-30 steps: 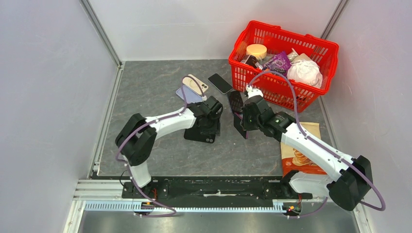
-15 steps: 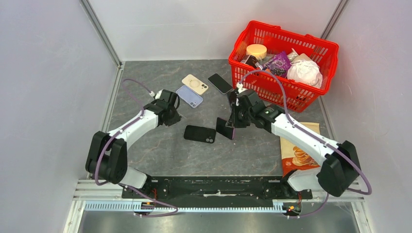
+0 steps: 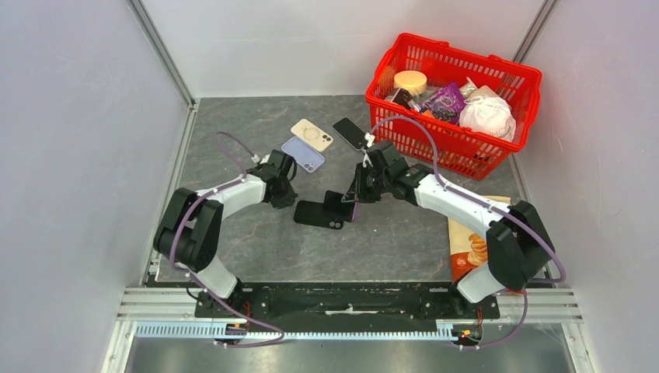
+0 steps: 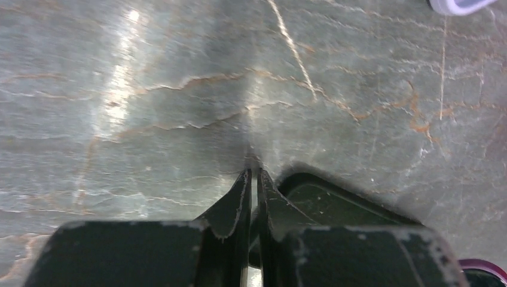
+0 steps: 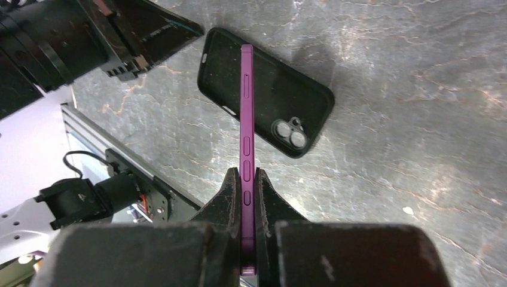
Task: Put the phone into the phone case
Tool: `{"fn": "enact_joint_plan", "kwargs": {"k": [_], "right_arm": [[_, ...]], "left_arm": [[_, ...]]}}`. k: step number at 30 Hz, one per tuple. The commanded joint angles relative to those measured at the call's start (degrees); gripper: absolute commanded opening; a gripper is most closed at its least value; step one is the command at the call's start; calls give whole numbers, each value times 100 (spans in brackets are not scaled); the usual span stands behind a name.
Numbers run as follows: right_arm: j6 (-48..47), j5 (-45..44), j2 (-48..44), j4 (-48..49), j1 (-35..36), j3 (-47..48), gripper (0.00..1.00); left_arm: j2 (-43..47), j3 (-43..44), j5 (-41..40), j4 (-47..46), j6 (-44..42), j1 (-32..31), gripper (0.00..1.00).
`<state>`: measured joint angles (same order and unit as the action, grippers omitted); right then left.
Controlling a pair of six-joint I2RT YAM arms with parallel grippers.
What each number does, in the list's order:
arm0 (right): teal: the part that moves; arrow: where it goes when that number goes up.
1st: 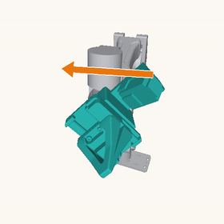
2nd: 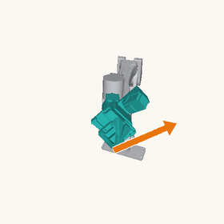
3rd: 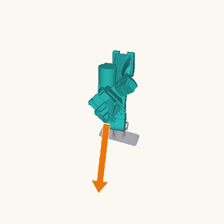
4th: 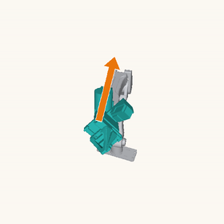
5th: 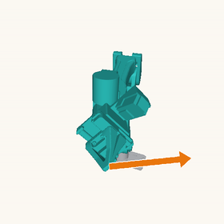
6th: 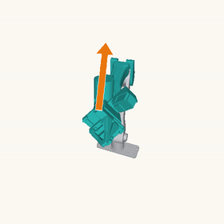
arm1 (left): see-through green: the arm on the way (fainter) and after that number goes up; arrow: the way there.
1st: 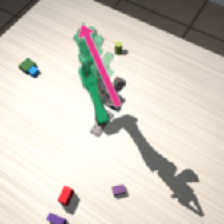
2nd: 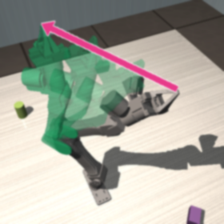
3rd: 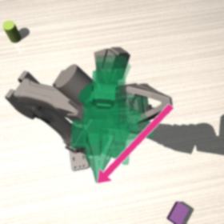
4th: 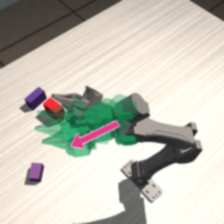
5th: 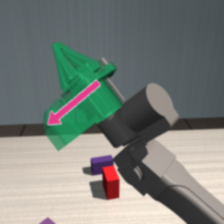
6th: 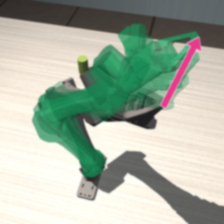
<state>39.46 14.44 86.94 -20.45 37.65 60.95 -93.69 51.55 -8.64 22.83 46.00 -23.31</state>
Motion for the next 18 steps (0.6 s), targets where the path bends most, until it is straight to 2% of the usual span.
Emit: {"fn": "enact_joint_plan", "kwargs": {"k": [1,10,18], "right_arm": [[340,537,123,791,-68,137,0],[672,1201,274,1214,-309,-323,0],[862,1745,334,1555,-417,-783,0]], "left_arm": [[-91,-21,319,-330,-73,-270,12],[74,-332,440,-428,263,-835,12],[367,-561,416,-454,323,-912,12]]}}
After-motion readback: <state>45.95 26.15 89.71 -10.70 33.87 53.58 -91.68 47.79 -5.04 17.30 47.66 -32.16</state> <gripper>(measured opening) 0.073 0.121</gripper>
